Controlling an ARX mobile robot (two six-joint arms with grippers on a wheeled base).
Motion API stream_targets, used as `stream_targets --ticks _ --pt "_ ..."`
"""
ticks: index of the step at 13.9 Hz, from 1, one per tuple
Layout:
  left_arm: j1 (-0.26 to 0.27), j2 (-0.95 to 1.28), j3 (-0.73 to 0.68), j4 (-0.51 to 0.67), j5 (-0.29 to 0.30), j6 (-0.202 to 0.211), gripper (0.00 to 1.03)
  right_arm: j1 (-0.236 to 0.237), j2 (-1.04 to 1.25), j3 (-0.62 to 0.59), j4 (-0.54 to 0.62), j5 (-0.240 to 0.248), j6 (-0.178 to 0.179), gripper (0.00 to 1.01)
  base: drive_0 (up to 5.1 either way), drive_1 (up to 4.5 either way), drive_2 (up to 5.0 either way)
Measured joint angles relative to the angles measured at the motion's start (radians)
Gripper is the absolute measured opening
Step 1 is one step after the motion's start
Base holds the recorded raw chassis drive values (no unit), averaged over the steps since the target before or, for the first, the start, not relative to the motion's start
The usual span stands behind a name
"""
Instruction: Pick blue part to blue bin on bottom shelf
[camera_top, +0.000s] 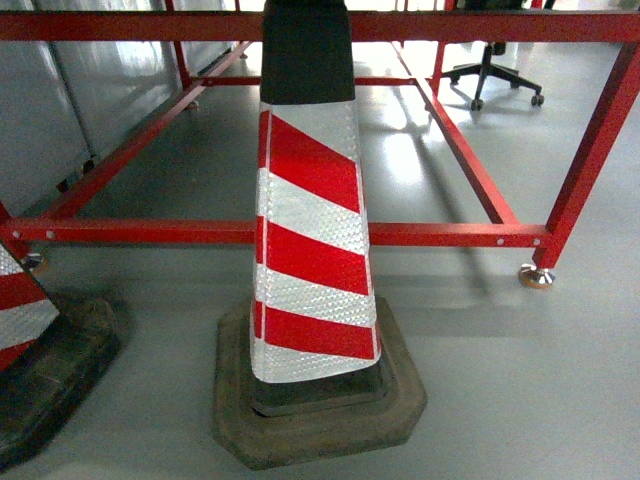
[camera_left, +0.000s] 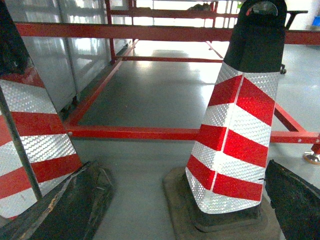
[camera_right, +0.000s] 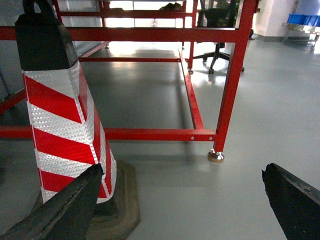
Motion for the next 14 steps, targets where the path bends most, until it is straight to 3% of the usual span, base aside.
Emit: stream_targets --ticks 14 --pt "0.000 0.000 0.000 -0.001 0.001 0.001 0.98 0.000 0.000 0.000 0.000 0.002 0.003 0.98 0.0 0.00 0.0"
